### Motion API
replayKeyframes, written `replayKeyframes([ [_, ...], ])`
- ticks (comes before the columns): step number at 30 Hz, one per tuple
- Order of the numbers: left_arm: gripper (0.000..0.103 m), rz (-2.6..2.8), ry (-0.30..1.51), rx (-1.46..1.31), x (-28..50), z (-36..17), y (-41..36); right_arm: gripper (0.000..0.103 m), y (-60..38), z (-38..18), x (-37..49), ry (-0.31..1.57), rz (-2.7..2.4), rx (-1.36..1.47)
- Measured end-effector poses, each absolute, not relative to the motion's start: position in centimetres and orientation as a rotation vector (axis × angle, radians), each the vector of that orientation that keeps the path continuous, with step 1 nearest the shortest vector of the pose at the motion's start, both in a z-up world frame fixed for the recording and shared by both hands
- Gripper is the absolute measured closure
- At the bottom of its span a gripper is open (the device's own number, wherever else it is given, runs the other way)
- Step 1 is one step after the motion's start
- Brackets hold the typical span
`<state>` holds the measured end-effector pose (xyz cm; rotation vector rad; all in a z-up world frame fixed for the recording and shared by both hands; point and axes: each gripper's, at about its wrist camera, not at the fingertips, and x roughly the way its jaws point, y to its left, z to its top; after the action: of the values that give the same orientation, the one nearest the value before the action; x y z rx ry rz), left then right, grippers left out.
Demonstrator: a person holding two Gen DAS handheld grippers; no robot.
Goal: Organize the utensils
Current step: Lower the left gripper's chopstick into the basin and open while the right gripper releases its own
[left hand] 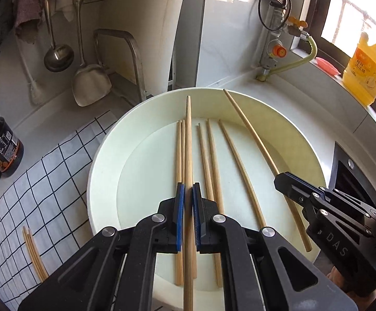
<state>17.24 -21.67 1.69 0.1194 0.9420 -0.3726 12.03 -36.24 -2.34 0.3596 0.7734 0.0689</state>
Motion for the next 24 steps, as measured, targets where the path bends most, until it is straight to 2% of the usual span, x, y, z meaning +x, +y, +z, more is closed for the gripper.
replayKeyframes([
  [5,0.094,-0.368,0.956,0.118,17.9,1.0,-22.0,0.095,-36.0,-2.8,12.4,0.791,0.069,0.355],
  [6,0.084,-0.361,0.961,0.118,17.9,0.9,-21.9,0.093,-36.0,-2.8,12.4,0.787,0.065,0.356],
  [7,0.076,-0.349,0.962,0.12,17.9,0.9,-21.7,0.086,-36.1,-2.6,12.3,0.782,0.058,0.356],
  [9,0.028,-0.327,0.935,0.107,17.7,1.1,-21.0,0.084,-36.2,-2.3,12.1,0.767,0.044,0.349],
  [10,0.025,-0.317,0.911,0.1,17.4,1.4,-20.5,0.084,-36.2,-2.2,12.0,0.763,0.042,0.347],
  [15,0.027,-0.275,0.906,0.099,16.7,2.0,-18.3,0.084,-35.9,-1.7,11.8,0.75,0.044,0.341],
  [24,0.026,-0.238,0.879,0.072,14.7,2.9,-13.6,0.074,-33.6,-0.8,11.3,0.734,0.081,0.294],
])
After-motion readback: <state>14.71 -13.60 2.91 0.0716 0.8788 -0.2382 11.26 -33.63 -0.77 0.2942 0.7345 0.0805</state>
